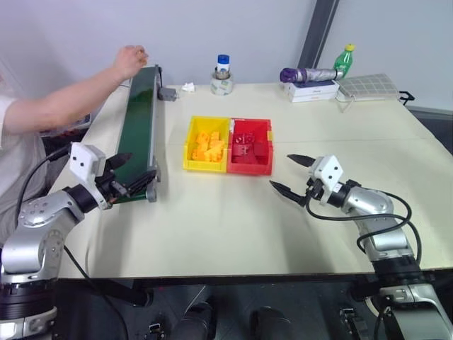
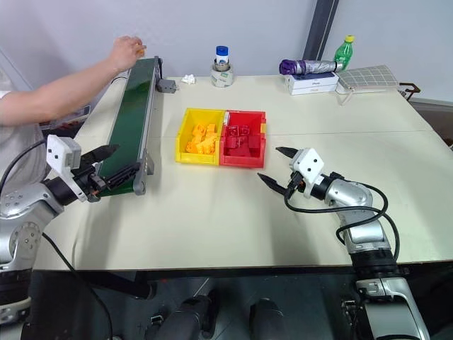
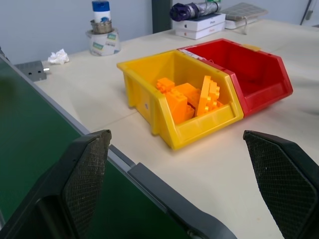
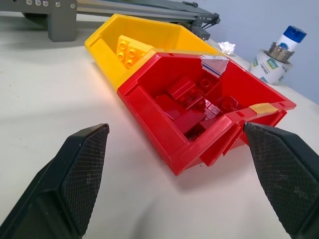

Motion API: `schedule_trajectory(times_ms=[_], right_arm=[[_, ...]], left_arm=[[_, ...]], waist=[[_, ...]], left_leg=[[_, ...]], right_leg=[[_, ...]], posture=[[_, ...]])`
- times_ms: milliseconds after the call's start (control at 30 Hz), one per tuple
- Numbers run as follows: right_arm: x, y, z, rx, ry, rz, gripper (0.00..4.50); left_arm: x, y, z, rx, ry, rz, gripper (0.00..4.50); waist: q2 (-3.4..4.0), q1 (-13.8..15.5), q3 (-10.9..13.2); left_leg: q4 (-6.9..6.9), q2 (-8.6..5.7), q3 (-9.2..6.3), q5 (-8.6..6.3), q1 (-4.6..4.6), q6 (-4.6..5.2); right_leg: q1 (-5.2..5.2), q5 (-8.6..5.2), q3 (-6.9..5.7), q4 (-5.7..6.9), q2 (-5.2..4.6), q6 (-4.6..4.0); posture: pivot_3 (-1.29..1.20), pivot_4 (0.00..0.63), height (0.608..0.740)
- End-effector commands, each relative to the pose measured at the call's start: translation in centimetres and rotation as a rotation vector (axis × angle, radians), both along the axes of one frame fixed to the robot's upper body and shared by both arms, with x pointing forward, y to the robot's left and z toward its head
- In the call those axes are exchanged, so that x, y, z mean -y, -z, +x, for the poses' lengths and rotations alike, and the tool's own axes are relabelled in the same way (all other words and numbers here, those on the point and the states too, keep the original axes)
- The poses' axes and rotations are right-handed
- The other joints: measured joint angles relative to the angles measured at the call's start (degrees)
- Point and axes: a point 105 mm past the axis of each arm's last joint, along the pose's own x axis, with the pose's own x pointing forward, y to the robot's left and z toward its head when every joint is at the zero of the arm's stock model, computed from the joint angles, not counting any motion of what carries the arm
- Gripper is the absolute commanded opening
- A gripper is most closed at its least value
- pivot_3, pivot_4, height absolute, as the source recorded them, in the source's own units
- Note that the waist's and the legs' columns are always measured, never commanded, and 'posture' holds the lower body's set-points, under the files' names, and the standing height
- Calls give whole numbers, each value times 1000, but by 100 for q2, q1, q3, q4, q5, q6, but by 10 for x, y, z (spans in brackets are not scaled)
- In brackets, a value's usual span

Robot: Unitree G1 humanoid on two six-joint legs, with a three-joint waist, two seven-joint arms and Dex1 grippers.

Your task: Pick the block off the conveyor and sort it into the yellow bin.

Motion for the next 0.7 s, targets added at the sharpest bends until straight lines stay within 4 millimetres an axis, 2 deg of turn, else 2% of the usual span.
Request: schedule_trajectory(times_ms=[33,200,433,600,700], right_arm=[[1,-18,-3,69,-3,10,4500],[0,-18,-3,67,-7,9,4500],[-1,-17,-1,64,-15,7,4500],[-1,-17,-1,63,-22,7,4500],[-1,-17,-1,61,-24,7,4500]], left_arm=[[0,-12,-2,60,9,16,4483],[-3,-14,0,79,-27,36,4483],[4,-11,-10,92,-26,1,4483],[-7,-16,-9,179,-227,-26,4483],[-7,-13,-13,208,-335,-57,4483]], waist=[[0,-2,0],[0,0,0],[0,-1,0],[0,4,0],[-2,3,-1]], left_leg=[[0,0,0,0,0,0],[0,0,0,0,0,0],[0,0,0,0,0,0],[1,0,0,0,0,0],[5,0,0,0,1,0]], right_leg=[[1,0,0,0,0,0],[1,0,0,0,0,0],[2,0,0,0,0,0],[8,0,0,0,0,0],[15,1,0,0,0,1]], posture=[[0,150,740],[0,150,740],[0,150,740],[0,150,740],[0,150,740]])
